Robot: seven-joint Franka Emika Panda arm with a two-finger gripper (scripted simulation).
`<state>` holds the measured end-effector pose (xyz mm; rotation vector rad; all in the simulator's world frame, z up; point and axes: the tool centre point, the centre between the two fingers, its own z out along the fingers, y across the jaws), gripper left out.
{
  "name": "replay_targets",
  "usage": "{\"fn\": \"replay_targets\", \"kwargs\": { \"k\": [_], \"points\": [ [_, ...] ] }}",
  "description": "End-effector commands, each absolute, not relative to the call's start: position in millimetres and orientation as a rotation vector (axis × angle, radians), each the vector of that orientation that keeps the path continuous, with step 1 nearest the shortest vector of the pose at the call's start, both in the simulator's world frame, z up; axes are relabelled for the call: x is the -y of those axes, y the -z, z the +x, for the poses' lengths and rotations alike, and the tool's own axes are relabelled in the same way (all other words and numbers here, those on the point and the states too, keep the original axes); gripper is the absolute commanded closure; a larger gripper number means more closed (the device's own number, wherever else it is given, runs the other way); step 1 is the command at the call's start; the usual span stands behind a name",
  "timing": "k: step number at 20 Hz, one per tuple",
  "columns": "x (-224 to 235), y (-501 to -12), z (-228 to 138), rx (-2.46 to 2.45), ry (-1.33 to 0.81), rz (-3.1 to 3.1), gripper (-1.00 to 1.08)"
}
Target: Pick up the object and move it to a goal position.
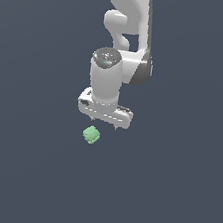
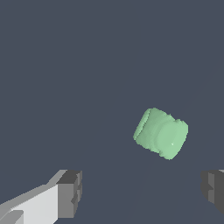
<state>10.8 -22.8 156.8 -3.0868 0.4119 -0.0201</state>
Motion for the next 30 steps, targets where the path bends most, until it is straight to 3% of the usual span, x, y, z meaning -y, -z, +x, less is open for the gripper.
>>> {"fn": "replay_targets", "kwargs": {
  "k": [1,14,30],
  "points": [
    [31.9,-145.6,11.3,-0.533,0.014,-3.070,-0.92],
    [72.5,-98.5,9.9,-1.042,0.000,-2.958,-0.92],
    [79.5,-72.3,8.4,-1.123,-0.001,-2.934,-0.92]
  ]
}}
